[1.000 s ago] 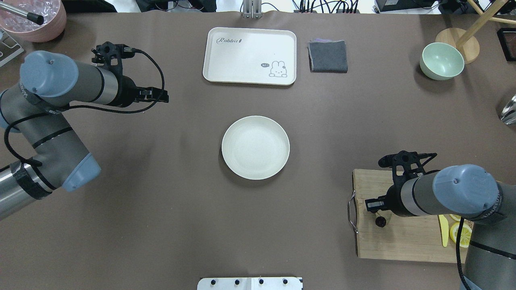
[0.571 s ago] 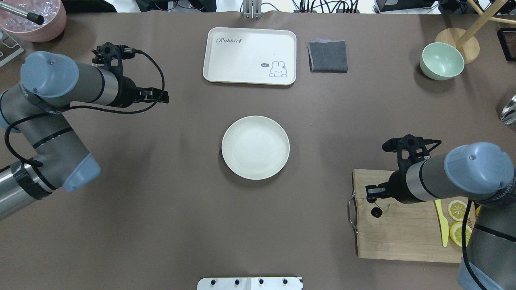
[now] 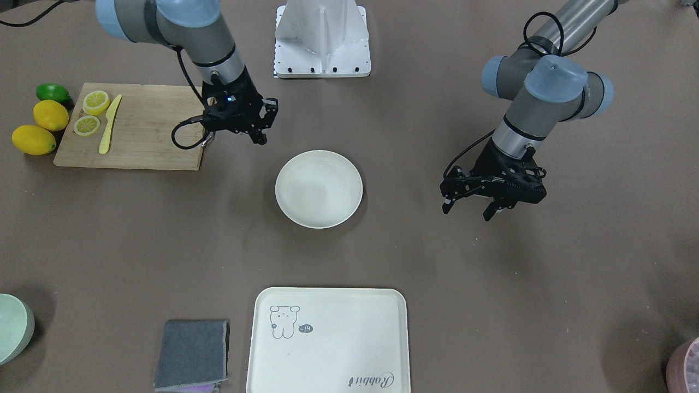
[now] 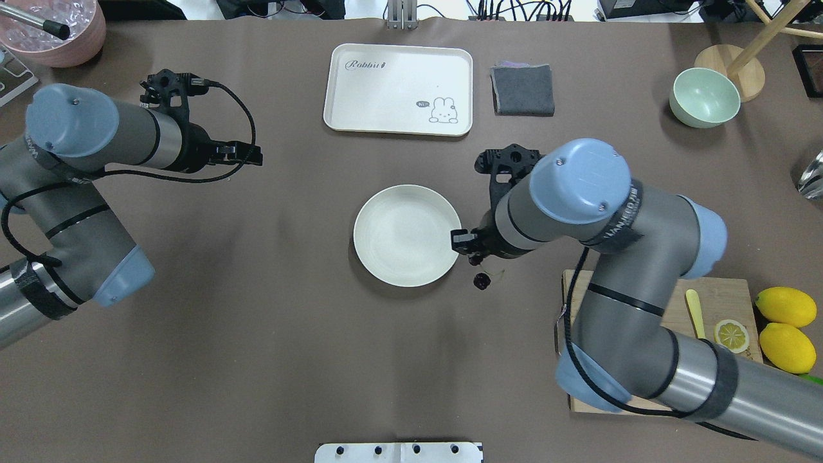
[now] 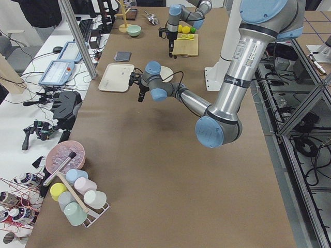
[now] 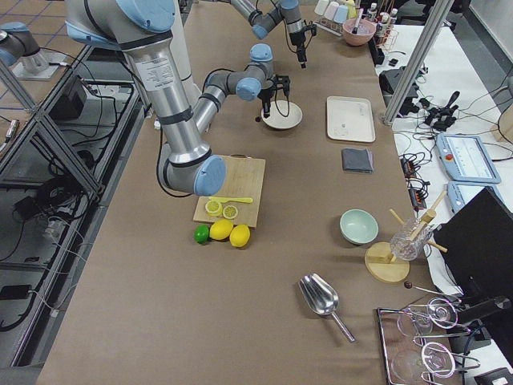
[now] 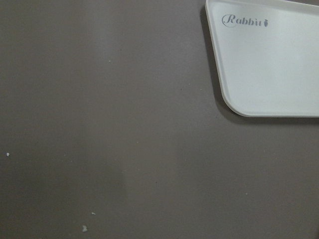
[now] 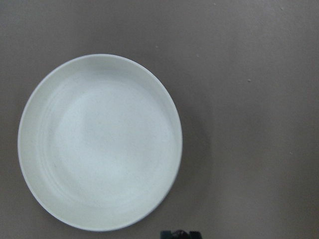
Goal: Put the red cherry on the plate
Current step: 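Carry the cherries over the white plate and lower them with the right gripper, then open the right gripper to drop the cherries on the plate and withdraw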
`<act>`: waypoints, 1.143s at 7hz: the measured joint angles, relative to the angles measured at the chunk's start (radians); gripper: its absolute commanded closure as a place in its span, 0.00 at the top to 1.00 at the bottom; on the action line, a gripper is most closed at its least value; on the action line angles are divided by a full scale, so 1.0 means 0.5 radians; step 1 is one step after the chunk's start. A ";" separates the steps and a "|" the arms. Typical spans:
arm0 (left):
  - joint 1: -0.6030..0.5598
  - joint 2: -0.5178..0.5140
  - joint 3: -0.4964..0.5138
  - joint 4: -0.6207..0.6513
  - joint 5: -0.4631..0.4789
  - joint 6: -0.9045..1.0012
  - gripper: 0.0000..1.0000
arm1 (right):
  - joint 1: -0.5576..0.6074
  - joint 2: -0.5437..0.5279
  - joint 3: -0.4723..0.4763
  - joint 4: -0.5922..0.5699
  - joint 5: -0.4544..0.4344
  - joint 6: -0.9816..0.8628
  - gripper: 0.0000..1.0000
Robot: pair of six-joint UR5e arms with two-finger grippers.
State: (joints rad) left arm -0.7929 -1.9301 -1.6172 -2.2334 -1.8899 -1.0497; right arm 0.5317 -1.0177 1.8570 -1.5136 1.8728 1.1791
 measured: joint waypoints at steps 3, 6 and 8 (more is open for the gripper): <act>-0.029 0.143 -0.003 -0.162 -0.002 0.039 0.98 | -0.006 0.417 -0.500 0.027 -0.115 0.093 0.00; -0.053 0.202 -0.008 -0.198 -0.007 0.042 0.98 | -0.014 0.520 -0.779 0.216 -0.149 0.130 1.00; -0.153 0.260 -0.008 -0.194 -0.047 0.109 0.98 | 0.007 0.553 -0.776 0.173 -0.166 0.173 1.00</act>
State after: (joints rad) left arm -0.8696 -1.8002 -1.6214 -2.3306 -1.9136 -0.9953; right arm 0.5353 -0.7414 1.4689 -1.4270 1.7899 1.2658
